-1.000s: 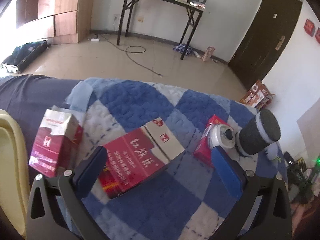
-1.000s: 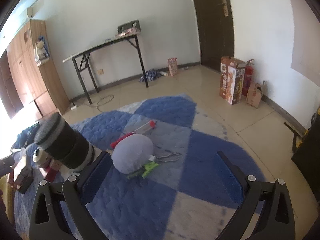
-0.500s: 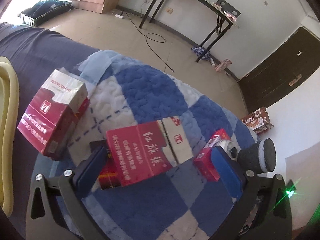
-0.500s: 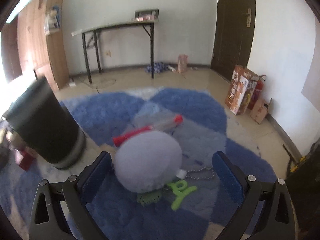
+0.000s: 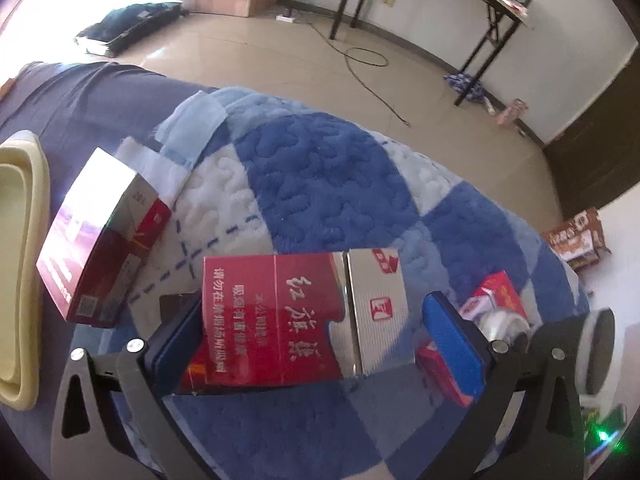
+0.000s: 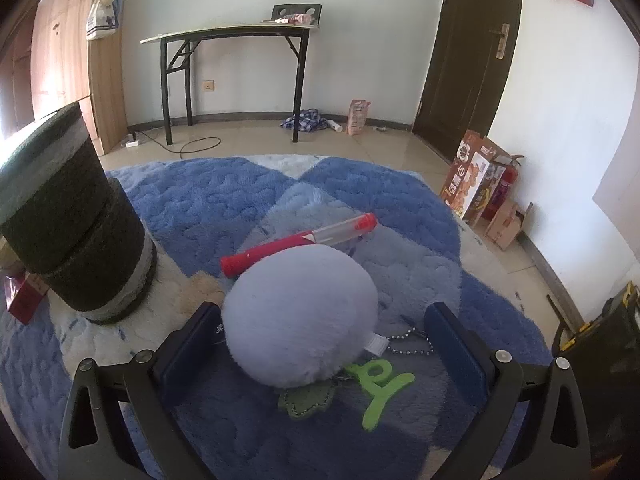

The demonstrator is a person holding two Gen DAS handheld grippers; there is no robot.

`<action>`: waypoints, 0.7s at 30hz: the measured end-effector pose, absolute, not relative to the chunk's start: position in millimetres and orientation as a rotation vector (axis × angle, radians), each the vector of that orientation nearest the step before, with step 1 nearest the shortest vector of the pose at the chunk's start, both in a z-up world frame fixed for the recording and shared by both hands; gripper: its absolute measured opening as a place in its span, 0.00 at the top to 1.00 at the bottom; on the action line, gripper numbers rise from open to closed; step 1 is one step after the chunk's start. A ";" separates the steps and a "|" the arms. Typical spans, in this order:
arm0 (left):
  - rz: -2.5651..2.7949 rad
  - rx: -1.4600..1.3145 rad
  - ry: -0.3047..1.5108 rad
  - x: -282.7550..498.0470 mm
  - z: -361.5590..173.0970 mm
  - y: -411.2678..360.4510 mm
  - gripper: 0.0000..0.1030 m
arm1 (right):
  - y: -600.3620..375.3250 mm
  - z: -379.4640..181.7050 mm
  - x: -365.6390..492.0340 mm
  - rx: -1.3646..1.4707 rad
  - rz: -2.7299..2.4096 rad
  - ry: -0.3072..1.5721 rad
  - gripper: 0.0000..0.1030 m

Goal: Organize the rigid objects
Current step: 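Grasp the red-and-white box with the left tool while the right tool grasps the lavender pompom, then carry the box and pompom into the yellow basin and open both tools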

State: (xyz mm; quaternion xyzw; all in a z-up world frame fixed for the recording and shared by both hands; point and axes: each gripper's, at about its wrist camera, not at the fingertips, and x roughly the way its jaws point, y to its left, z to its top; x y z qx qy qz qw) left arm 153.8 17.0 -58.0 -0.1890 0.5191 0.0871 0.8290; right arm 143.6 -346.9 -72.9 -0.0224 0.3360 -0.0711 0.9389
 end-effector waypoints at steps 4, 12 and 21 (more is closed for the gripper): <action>0.184 -0.388 1.097 154.7 -60.3 17.4 0.01 | -348.2 -74.0 143.7 -0.022 -0.138 0.685 0.03; 0.154 -0.274 1.060 150.1 -64.8 21.2 0.12 | -346.7 -73.1 137.3 -0.027 -0.120 0.673 0.44; 0.008 -0.288 0.908 111.3 -12.2 34.9 0.12 | -362.6 -63.4 126.1 0.021 -0.041 0.706 0.49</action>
